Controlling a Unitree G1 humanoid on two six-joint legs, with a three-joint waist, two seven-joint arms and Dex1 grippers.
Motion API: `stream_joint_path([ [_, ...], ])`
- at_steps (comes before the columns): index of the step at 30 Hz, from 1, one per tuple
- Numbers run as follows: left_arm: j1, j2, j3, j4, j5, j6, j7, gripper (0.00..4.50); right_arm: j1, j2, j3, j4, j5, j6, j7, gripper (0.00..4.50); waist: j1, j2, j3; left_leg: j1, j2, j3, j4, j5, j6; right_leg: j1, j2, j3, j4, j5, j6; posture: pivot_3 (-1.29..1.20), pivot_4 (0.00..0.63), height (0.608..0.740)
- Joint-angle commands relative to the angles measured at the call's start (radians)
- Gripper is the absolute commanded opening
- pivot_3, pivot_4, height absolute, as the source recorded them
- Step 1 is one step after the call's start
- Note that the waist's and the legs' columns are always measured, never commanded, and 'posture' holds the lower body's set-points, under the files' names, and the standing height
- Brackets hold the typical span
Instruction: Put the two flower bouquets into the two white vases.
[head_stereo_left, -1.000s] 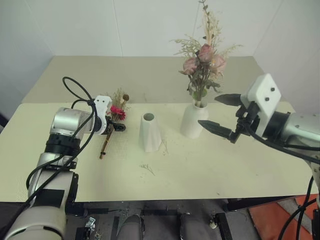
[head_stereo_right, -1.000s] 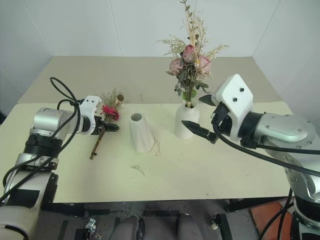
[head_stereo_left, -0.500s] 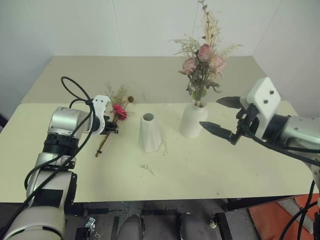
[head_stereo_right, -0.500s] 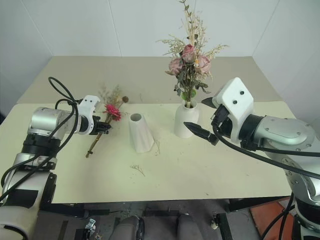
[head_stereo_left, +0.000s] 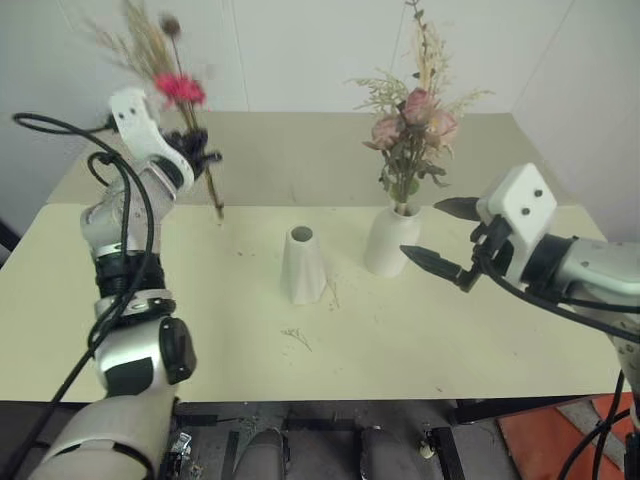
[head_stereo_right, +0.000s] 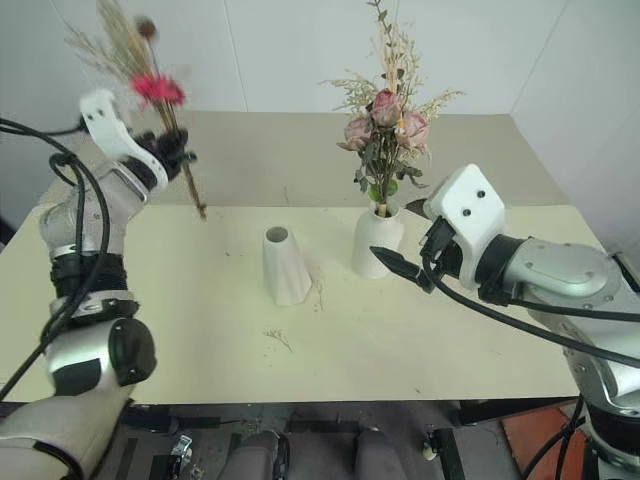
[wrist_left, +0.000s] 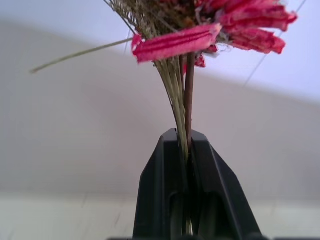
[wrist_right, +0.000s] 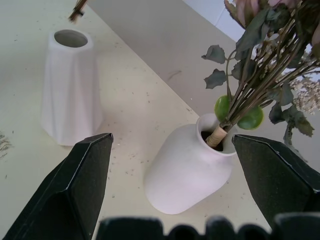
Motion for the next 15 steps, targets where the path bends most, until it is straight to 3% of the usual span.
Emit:
stream_joint_path([
  [1,-0.064,-0.029,0.061,-0.080,-0.212,-0.015,-0.189,0.05,0.032,-0.002,-0.113,-0.080,0.089,-0.002,0.028,4.50,0.001,0.000,0.000,0.000,0.000,0.000,0.000,0.000,0.000,0.000,0.000,0.000,0.000,0.000,0.000,0.00,0.150,0.740],
  [7,-0.019,0.032,-0.109,-0.150,-0.328,0.077,-0.632,0.05,0.207,-0.015,-0.281,-0.152,0.272,0.031,0.078,4.50,-0.002,0.000,0.000,0.001,0.000,0.000,0.000,0.000,0.000,0.002,0.002,0.000,-0.001,0.000,0.000,0.00,0.150,0.740],
  [15,-0.014,0.064,-0.159,-0.134,-0.375,0.115,-0.805,0.05,0.316,-0.041,-0.343,-0.186,0.334,0.023,0.015,4.50,-0.016,0.000,0.000,0.006,0.001,0.000,0.001,0.000,0.000,0.004,0.003,0.002,-0.001,0.000,0.000,0.00,0.150,0.740],
])
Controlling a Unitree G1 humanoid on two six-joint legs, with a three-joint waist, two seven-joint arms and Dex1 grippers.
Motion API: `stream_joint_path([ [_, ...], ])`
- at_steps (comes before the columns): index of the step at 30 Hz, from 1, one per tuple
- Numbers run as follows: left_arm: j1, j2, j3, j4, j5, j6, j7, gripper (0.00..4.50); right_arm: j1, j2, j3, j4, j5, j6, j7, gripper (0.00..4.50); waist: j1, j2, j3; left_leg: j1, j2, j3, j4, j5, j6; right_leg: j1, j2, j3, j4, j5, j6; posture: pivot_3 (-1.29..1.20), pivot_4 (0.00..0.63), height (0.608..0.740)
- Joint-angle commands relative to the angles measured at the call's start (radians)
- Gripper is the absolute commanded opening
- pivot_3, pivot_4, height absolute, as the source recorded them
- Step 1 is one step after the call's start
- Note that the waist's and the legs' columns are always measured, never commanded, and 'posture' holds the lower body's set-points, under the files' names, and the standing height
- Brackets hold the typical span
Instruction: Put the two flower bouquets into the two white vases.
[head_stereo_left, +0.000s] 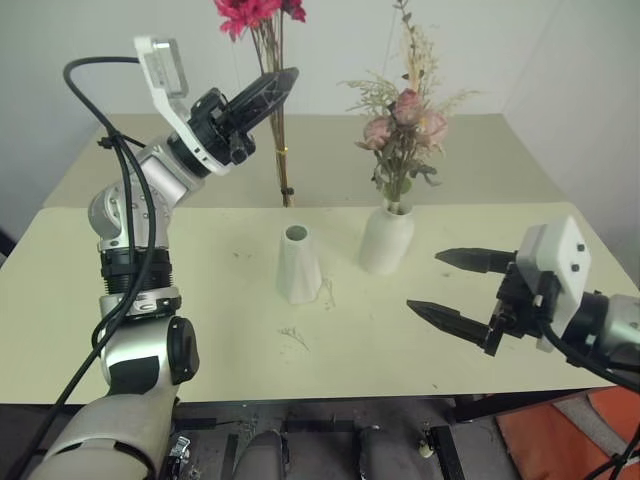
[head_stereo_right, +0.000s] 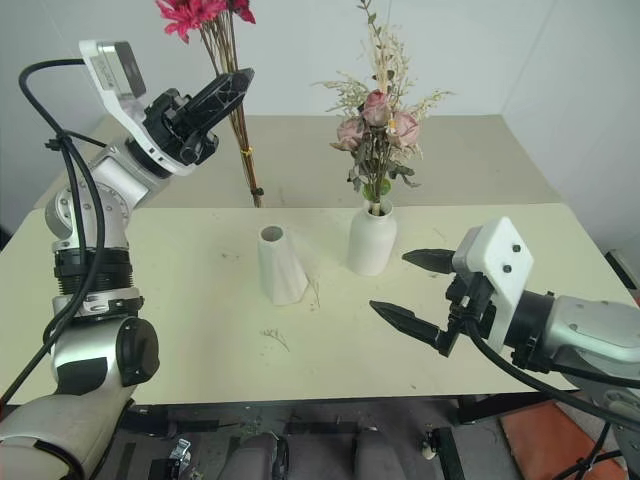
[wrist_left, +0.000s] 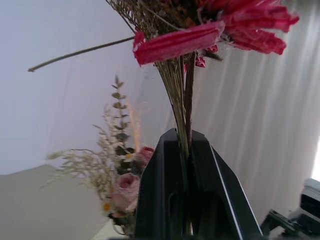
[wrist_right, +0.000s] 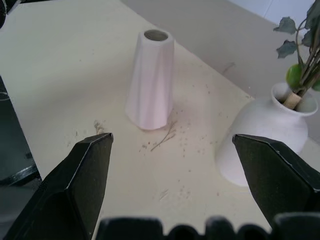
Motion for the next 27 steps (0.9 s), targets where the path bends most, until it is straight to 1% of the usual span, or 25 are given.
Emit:
stream_joint_path([
  [1,0.004,0.023,-0.023,-0.035,-0.010,-0.024,-0.078,0.05,0.008,-0.016,-0.038,-0.021,0.020,-0.017,-0.038,4.50,0.000,0.000,0.000,0.001,0.000,0.000,0.000,0.000,0.000,0.000,0.000,0.000,0.000,0.000,0.000,0.00,0.150,0.740],
  [7,0.065,0.015,-0.029,-0.042,-0.024,-0.073,-0.178,0.05,-0.004,-0.039,0.000,0.001,-0.017,-0.035,-0.061,4.50,0.002,0.000,0.000,0.001,0.000,0.000,0.000,0.000,0.000,0.000,0.000,0.001,0.001,0.000,0.000,0.00,0.150,0.740],
  [10,0.089,0.003,-0.030,-0.027,-0.016,-0.106,-0.198,0.05,-0.016,-0.047,0.018,0.014,-0.028,-0.048,-0.061,4.50,0.005,0.000,0.000,0.000,0.000,0.000,0.000,0.000,0.000,0.000,0.000,0.001,0.000,0.000,0.000,0.00,0.150,0.740],
  [15,0.112,-0.016,-0.003,-0.018,-0.060,-0.118,-0.240,0.05,-0.030,-0.050,0.042,0.023,-0.045,-0.059,-0.070,4.50,0.006,0.000,0.000,0.000,0.000,0.000,0.001,0.000,0.000,0.000,0.000,0.000,0.000,0.000,0.000,0.00,0.150,0.740],
  [20,0.092,-0.024,0.003,0.031,-0.046,-0.173,-0.247,0.05,-0.035,-0.049,0.049,0.017,-0.045,-0.055,-0.084,4.50,0.006,0.000,0.000,-0.001,0.000,0.000,0.001,0.000,0.000,0.000,0.000,0.000,0.000,0.000,0.000,0.00,0.150,0.740],
  [27,0.076,-0.045,-0.001,0.140,-0.030,-0.258,-0.302,0.05,-0.018,-0.053,0.040,0.003,-0.049,-0.051,-0.099,4.50,0.007,0.000,0.000,-0.001,0.000,0.000,0.001,0.000,0.000,0.000,0.000,0.000,0.000,0.000,0.000,0.00,0.150,0.740],
])
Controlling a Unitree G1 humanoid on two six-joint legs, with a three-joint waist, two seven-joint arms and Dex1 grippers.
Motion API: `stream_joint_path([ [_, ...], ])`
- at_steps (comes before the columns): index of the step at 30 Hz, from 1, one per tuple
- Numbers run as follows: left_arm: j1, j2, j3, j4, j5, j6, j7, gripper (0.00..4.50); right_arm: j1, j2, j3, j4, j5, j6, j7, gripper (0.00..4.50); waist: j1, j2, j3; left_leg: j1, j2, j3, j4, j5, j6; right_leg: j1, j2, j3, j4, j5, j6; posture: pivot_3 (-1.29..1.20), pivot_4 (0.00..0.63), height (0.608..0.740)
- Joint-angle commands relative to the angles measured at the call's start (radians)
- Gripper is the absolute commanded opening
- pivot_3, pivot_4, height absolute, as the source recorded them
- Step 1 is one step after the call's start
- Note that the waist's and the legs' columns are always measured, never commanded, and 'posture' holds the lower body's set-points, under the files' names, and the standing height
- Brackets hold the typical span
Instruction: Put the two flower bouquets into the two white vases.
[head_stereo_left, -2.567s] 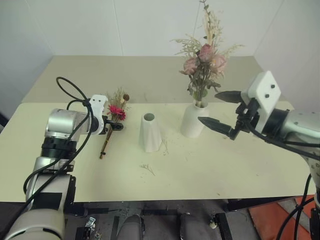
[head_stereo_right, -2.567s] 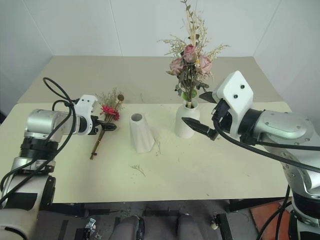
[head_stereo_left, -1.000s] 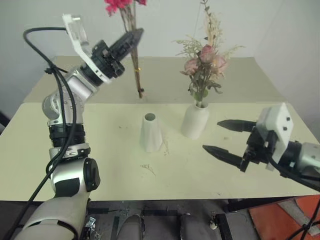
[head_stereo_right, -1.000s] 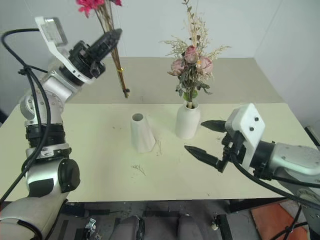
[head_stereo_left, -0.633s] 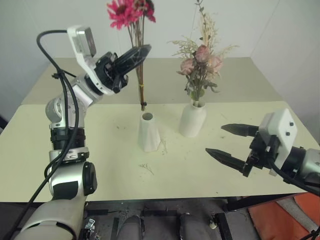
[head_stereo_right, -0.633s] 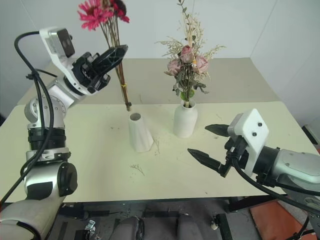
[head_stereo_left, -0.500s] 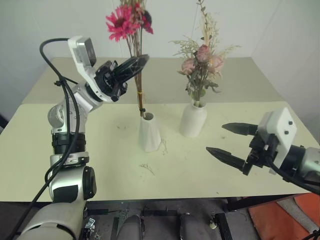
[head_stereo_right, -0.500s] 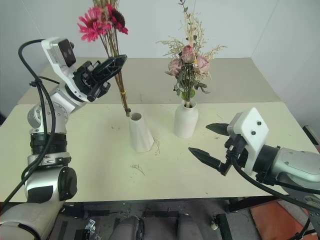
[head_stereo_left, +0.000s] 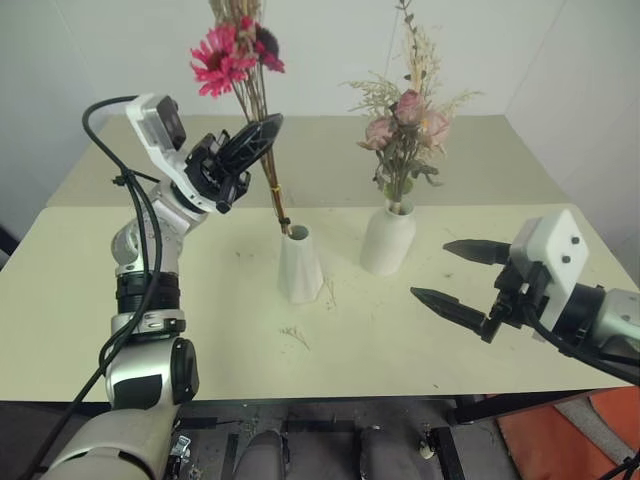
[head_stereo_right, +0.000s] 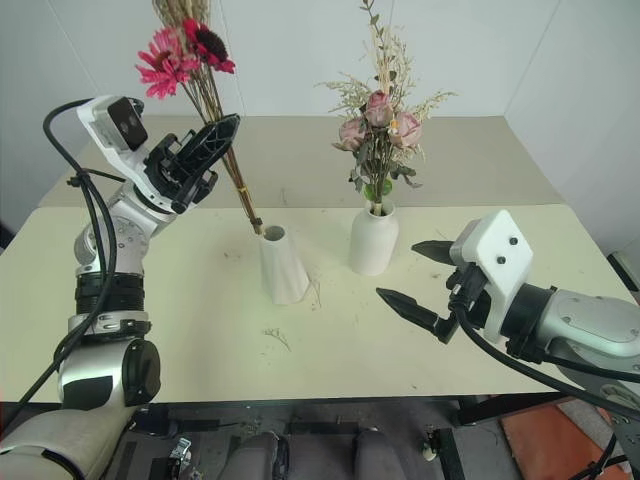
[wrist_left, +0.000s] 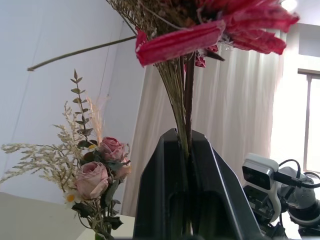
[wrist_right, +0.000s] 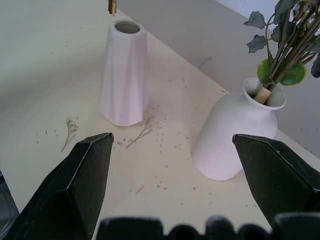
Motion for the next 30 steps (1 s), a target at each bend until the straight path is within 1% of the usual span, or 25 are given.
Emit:
stream_joint_path([
  [1,-0.036,-0.010,0.007,0.024,0.006,-0.046,-0.033,0.05,0.007,-0.014,-0.023,-0.026,-0.007,-0.018,-0.013,4.50,0.000,0.000,0.000,0.000,0.000,0.000,0.000,0.000,0.000,0.000,0.000,0.000,0.000,0.000,0.000,0.00,0.150,0.740],
  [6,-0.061,-0.042,0.008,0.095,0.026,-0.099,-0.042,0.05,0.021,-0.018,-0.032,-0.032,-0.016,-0.021,-0.021,4.50,0.001,0.000,0.000,-0.001,0.000,0.000,0.000,0.000,0.000,0.000,0.000,-0.001,0.000,0.000,0.000,0.00,0.150,0.740],
  [14,-0.071,-0.051,-0.031,0.166,0.098,-0.162,-0.098,0.05,0.042,-0.024,-0.050,-0.038,-0.027,-0.020,-0.030,4.50,0.000,0.000,0.000,-0.001,0.000,0.000,0.000,0.000,0.000,0.000,0.000,-0.001,0.000,0.000,0.000,0.00,0.150,0.740],
  [20,-0.053,-0.051,-0.050,0.159,0.130,-0.167,-0.114,0.05,0.054,-0.024,-0.044,-0.042,-0.049,-0.026,-0.027,4.50,0.000,0.000,0.000,-0.001,0.000,0.000,0.000,0.000,0.000,0.000,0.000,-0.001,0.000,0.000,0.000,0.00,0.150,0.740],
  [30,0.051,-0.058,-0.087,0.070,0.171,-0.184,-0.096,0.05,0.044,-0.014,-0.003,-0.019,-0.100,-0.049,-0.008,4.50,0.000,0.000,0.000,-0.001,0.000,0.000,0.000,0.000,0.000,0.000,0.000,0.000,0.000,0.000,0.000,0.00,0.150,0.740],
])
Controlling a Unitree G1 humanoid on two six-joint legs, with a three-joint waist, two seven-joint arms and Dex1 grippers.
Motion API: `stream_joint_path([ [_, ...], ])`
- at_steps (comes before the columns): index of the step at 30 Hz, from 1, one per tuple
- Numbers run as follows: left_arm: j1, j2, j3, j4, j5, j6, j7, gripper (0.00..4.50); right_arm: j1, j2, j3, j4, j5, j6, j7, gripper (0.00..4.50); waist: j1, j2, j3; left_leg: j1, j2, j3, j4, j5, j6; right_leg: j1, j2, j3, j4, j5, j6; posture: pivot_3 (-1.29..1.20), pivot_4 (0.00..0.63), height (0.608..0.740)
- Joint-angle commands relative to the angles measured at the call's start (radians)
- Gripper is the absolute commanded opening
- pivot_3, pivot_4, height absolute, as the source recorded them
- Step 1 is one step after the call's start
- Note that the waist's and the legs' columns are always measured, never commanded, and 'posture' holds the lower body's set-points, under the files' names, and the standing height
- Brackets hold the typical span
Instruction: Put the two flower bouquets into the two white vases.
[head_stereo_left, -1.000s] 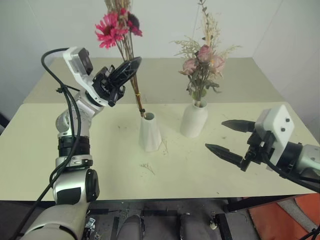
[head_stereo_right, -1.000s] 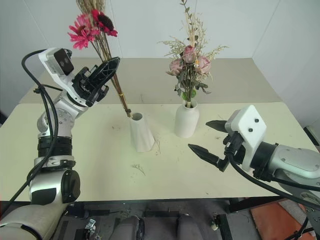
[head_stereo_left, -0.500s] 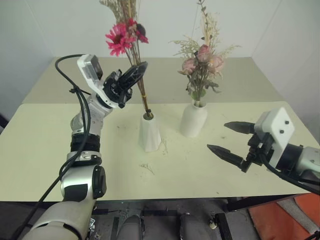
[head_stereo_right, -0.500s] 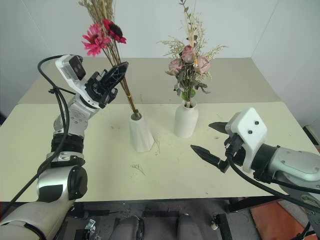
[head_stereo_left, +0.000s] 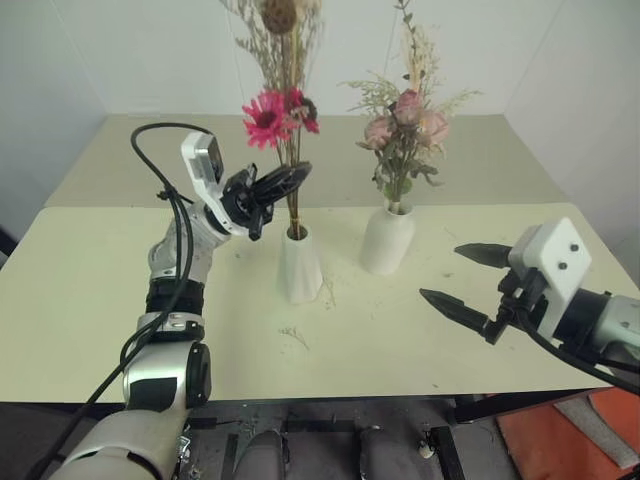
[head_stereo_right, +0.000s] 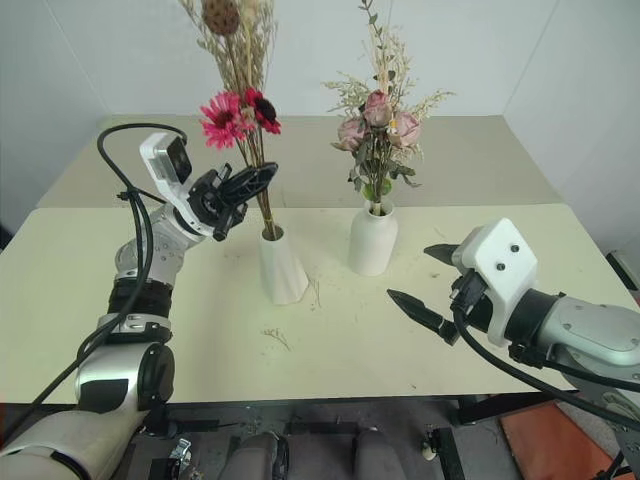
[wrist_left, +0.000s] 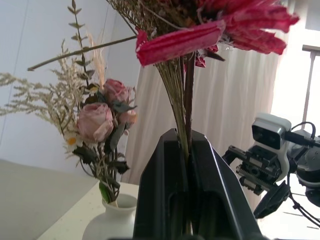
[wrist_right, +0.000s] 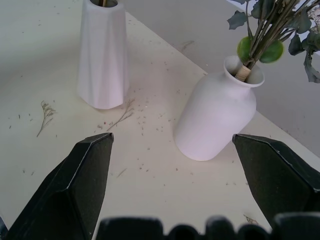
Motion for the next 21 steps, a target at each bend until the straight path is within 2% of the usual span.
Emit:
stream_joint_path([
  [1,0.032,-0.007,-0.001,-0.071,0.010,-0.041,0.013,0.05,-0.016,-0.001,0.009,0.002,-0.024,-0.041,0.005,4.50,-0.001,0.000,0.000,0.000,0.000,0.000,0.000,0.000,0.000,0.000,0.000,0.000,0.000,0.000,0.000,0.00,0.150,0.740],
  [9,0.065,-0.014,-0.014,-0.108,0.019,-0.038,0.042,0.05,-0.021,0.014,0.054,0.012,-0.072,-0.071,-0.004,4.50,0.000,0.000,0.000,0.000,0.000,0.000,0.000,0.000,0.000,0.000,0.000,0.000,0.000,0.000,0.000,0.00,0.150,0.740],
  [12,0.067,-0.009,-0.023,-0.114,0.024,-0.043,0.036,0.75,-0.022,0.018,0.066,0.015,-0.089,-0.077,-0.003,4.50,0.000,0.000,0.000,0.000,0.000,0.000,0.000,0.000,0.000,0.000,0.000,0.000,0.000,0.000,0.000,0.00,0.150,0.740],
  [21,0.116,0.061,-0.063,-0.180,0.092,-0.080,0.037,3.66,-0.022,0.030,0.094,0.011,-0.142,-0.089,-0.009,4.50,-0.002,0.000,0.000,0.001,0.000,0.000,0.000,0.000,0.000,0.000,0.000,0.000,0.000,0.000,0.000,0.00,0.150,0.740],
])
